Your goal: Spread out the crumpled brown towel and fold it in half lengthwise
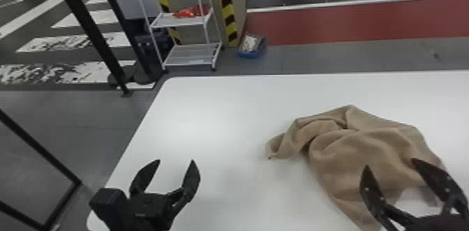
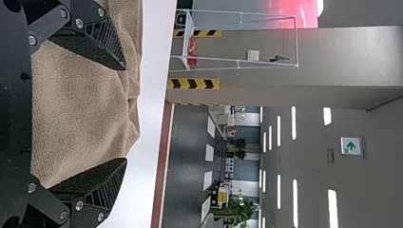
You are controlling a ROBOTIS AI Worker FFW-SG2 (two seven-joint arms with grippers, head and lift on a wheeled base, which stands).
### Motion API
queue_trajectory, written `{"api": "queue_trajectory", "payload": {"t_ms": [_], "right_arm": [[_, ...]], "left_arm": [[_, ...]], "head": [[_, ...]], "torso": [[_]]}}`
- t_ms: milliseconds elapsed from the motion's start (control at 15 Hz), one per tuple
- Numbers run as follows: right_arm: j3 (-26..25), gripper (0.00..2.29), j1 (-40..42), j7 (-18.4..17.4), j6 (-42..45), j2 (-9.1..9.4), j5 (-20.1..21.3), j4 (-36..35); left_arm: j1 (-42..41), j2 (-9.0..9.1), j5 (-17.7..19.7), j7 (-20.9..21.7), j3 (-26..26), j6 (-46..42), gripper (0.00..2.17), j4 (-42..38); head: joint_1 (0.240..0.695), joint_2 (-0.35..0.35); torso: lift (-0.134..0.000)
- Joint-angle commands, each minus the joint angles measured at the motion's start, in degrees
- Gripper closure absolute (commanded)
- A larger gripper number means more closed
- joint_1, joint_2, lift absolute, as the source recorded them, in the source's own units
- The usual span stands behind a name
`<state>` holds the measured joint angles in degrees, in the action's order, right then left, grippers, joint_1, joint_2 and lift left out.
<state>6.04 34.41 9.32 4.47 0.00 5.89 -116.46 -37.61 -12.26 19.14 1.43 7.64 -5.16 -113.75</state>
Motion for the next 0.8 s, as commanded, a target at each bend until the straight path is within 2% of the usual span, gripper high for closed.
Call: {"api": "queue_trajectory", "payload": {"t_ms": [0,733], "right_arm": [[-0.07,0.23,0.04,0.0,-0.03,0.05,0.0,0.36],[-0.33,0.23,0.57,0.0,0.67,0.05,-0.09,0.45]], "left_arm": [[-0.01,0.13,0.02,-0.11,0.0,-0.33,0.1,-0.25],[-0.18,0.48,0.02,0.16,-0.26,-0.33,0.1,-0.69]], "head": [[0.695,0.264],[0.695,0.259]], "torso": [[-0.124],[-0.124]]}}
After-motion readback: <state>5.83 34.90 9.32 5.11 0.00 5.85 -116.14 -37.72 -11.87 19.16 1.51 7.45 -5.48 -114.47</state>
